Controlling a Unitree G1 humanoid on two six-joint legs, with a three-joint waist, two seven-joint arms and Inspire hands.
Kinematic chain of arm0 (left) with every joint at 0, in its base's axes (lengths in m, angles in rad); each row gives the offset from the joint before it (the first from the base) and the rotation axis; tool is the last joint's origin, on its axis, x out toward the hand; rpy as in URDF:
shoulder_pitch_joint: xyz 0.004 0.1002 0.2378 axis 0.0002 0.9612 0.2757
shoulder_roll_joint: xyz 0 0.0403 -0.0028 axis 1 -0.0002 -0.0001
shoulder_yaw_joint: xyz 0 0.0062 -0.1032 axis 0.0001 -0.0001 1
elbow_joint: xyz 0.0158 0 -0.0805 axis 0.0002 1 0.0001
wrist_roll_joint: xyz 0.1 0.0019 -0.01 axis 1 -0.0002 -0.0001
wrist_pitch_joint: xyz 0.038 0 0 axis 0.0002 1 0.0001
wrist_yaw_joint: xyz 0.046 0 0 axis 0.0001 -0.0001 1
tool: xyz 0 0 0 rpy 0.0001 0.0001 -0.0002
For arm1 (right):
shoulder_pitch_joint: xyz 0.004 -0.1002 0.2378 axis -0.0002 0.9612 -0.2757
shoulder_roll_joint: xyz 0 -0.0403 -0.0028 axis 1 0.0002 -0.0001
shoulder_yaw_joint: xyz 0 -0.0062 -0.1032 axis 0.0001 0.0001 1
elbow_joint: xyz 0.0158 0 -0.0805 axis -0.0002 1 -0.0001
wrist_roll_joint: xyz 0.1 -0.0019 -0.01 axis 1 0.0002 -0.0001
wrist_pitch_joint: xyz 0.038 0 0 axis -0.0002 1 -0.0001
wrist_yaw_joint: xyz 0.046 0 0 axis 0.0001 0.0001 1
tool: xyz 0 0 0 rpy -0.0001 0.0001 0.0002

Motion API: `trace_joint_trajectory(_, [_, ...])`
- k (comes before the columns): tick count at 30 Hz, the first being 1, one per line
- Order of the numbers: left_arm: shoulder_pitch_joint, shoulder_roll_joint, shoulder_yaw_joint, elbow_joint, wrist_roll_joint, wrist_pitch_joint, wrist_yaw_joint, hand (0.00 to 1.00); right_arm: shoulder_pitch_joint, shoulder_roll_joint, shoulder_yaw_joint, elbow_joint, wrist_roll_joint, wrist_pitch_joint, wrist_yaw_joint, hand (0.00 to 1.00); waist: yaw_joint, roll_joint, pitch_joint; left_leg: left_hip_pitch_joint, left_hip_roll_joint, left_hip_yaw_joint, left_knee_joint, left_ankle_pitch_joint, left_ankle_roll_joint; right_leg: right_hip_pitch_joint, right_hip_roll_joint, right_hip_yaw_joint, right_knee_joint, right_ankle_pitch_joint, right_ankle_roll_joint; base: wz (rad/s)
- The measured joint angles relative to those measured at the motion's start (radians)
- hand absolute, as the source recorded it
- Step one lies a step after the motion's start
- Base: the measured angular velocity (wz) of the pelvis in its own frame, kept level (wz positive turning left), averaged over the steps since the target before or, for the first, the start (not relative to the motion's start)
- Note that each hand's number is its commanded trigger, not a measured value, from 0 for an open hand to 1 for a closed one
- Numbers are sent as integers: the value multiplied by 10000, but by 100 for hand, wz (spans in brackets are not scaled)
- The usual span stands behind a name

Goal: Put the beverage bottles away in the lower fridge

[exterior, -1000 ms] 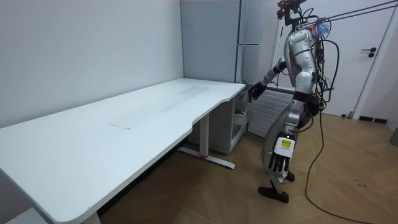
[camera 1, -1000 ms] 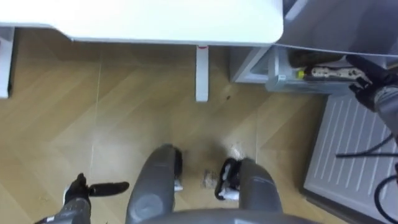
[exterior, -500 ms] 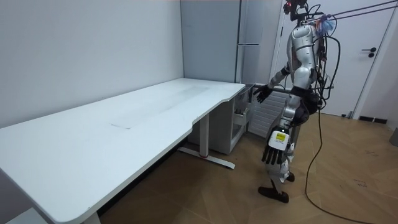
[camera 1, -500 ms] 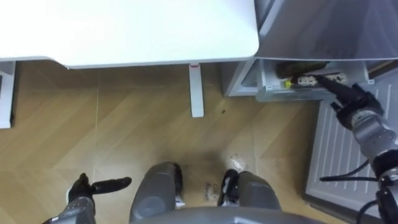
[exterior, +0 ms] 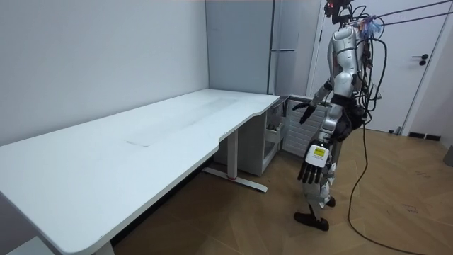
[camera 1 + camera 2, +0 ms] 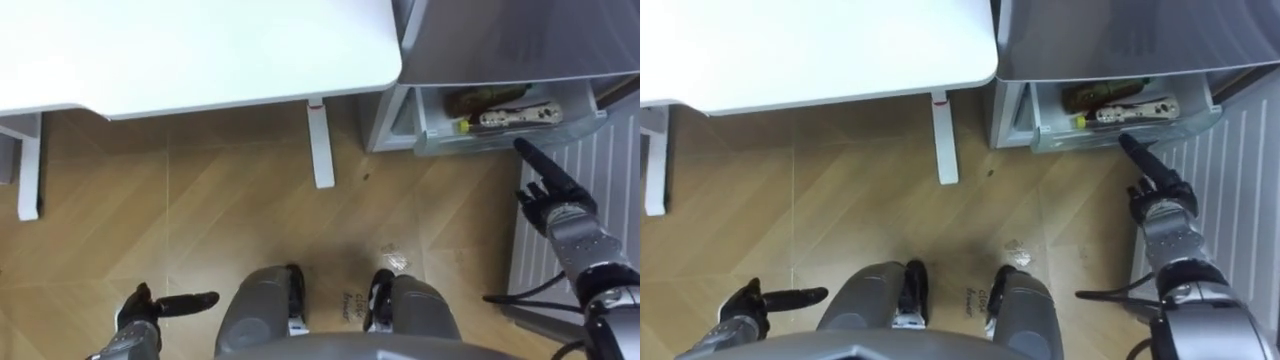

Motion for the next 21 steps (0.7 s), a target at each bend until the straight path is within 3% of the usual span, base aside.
trace_joint_trajectory(15, [-236, -45, 66, 51, 81, 12, -9, 0, -8, 96, -1032, 950, 1536, 17, 688, 0, -5, 47, 4, -474, -22, 48, 308, -11, 19, -517, -16, 119, 262, -106, 24, 0])
trace_joint_trajectory(19, [-240, -172, 445, -10, 79, 36, -8, 0, -93, 107, -1540, 931, 1667, -1, 1007, 0, 18, 19, 25, -1353, -122, 11, 1307, -228, 36, -1531, -259, 240, 1617, -605, -12, 12])
trace_joint_trajectory(21, [-221, -141, 522, -66, 64, 73, 16, 0, -104, 119, -1534, 912, 1633, 6, 1078, 0, 26, 49, 41, -2081, -36, -29, 2352, -604, 1, -2243, -345, 264, 2745, -1071, -86, 11])
